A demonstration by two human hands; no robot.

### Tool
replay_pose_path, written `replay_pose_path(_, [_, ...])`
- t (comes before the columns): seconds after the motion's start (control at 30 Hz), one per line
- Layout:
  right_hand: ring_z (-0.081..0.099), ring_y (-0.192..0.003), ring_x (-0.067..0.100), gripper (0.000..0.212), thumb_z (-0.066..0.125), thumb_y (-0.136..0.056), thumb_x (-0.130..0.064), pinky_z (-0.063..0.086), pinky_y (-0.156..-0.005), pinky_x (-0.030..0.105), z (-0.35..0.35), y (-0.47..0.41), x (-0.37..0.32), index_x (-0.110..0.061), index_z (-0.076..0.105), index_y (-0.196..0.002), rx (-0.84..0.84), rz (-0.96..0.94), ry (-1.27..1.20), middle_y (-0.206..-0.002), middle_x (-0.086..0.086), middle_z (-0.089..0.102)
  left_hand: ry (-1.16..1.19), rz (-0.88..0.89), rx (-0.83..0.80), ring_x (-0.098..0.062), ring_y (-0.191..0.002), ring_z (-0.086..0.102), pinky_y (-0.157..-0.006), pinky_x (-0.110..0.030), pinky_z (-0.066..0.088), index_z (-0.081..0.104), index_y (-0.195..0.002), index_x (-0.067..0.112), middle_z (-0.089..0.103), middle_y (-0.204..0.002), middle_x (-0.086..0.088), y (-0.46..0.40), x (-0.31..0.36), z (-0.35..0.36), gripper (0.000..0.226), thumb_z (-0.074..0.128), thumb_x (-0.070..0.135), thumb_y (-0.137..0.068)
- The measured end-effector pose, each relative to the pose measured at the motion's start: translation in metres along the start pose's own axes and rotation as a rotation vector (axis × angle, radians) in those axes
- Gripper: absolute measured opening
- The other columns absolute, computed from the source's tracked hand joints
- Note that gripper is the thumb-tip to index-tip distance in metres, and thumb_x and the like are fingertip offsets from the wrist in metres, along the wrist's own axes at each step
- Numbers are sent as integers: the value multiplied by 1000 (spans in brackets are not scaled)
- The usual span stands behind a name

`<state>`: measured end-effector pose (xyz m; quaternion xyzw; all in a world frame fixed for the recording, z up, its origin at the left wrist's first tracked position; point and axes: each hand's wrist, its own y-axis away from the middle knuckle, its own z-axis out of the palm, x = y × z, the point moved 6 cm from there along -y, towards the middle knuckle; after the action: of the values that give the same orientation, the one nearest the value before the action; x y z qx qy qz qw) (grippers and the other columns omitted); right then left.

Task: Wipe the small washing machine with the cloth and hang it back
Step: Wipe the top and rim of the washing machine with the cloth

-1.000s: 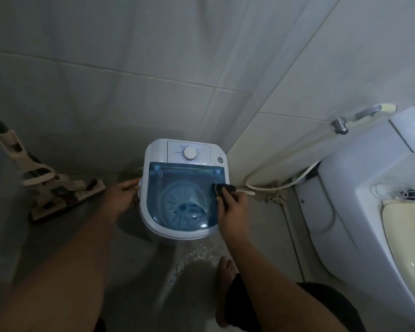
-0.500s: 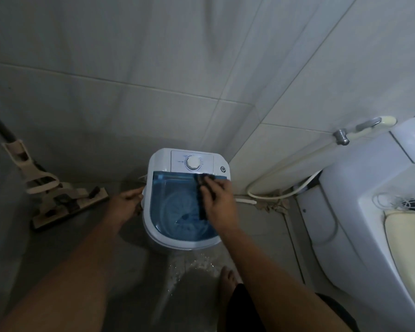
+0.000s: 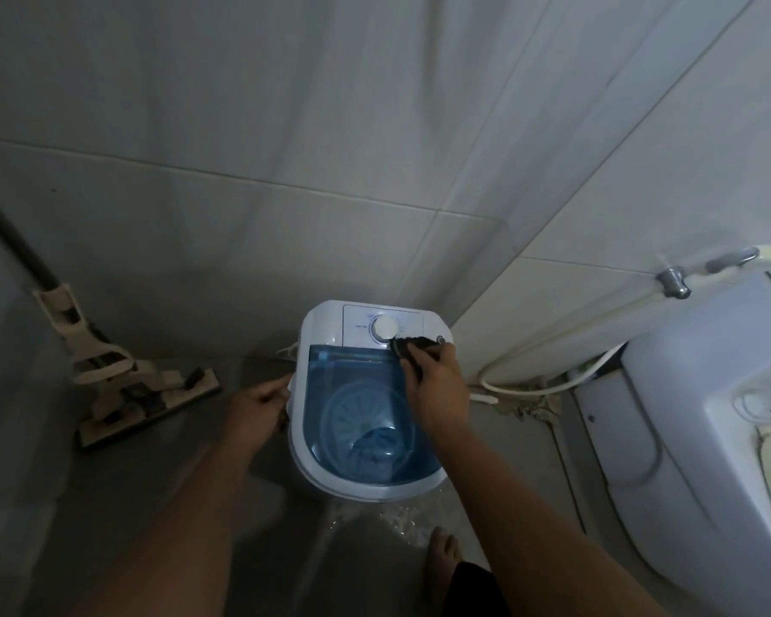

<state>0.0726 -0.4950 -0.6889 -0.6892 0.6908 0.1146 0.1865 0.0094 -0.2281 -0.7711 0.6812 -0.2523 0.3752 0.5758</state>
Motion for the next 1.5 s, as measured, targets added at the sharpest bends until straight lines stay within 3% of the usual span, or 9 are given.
replay_pose_path(0.27, [54,-112,14,37,59,-100,-35,49,-98,26,26,36,-108,-25,63,-135,-391,-481,-200,-128,1,53,88,-15,-8,-28,-82,67,-77,-44,57,71,-120,14,73,-92,-16,1,-1,-2,27,61,9,-95])
replay_pose_path(0.4, [59,-100,18,36,63,-98,-32,52,-91,34,15,-43,-127,-23,66,-133,-170,-321,-311,-115,6,54,73,-4,-20,-25,-76,63,-72,-36,57,67,-126,19,74,-91,-14,0,-2,-2,32,58,9,-97])
replay_pose_path(0.6, [63,-96,34,39,53,-101,-39,58,-85,46,52,-94,-105,-24,61,-137,-222,-279,53,-124,14,50,44,-13,-14,-21,-76,64,-86,-46,57,69,-125,21,74,-86,-8,-6,-5,-5,32,58,10,-96])
replay_pose_path(0.77, [63,-98,36,38,55,-101,-38,60,-74,48,49,-66,-112,-22,61,-135,-138,-417,111,-129,15,51,67,-57,-45,-24,-82,57,-69,-31,51,67,-127,20,67,-92,-14,-3,-3,-5,33,57,10,-97])
replay_pose_path(0.93, [63,-101,32,39,54,-99,-41,60,-70,47,58,10,-117,-25,61,-133,-210,-615,98,-127,10,53,95,-75,-54,-23,-75,60,-78,-36,50,69,-123,13,72,-81,-6,-2,-5,-6,30,62,11,-94])
replay_pose_path(1.1, [63,-103,32,41,48,-99,-44,60,-71,45,49,83,-107,-28,59,-135,-297,-713,121,-130,11,54,102,-60,-98,-13,-60,64,-54,-19,54,64,-128,18,74,-75,-2,4,5,-4,34,59,6,-96])
replay_pose_path(1.2, [62,-102,30,39,49,-101,-44,58,-71,42,38,126,-95,-30,58,-136,-379,-784,102,-131,8,53,81,-61,-102,-13,-64,64,-72,-25,55,64,-129,14,73,-85,-7,3,6,-3,33,60,12,-97])
replay_pose_path(1.37, [61,-112,11,37,58,-100,-37,54,-92,30,-9,148,-45,-25,64,-135,-348,-492,-279,-127,-1,56,10,-52,-83,-17,-74,63,-100,-43,47,66,-129,18,70,-102,-11,9,10,-2,32,59,18,-98])
replay_pose_path(1.5, [54,-102,-1,34,62,-99,-28,52,-98,34,-46,120,38,-23,66,-132,-9,-26,-371,-123,3,53,0,-20,-45,-11,-62,67,-79,-33,56,66,-129,11,71,-102,-16,8,10,-2,33,59,12,-97])
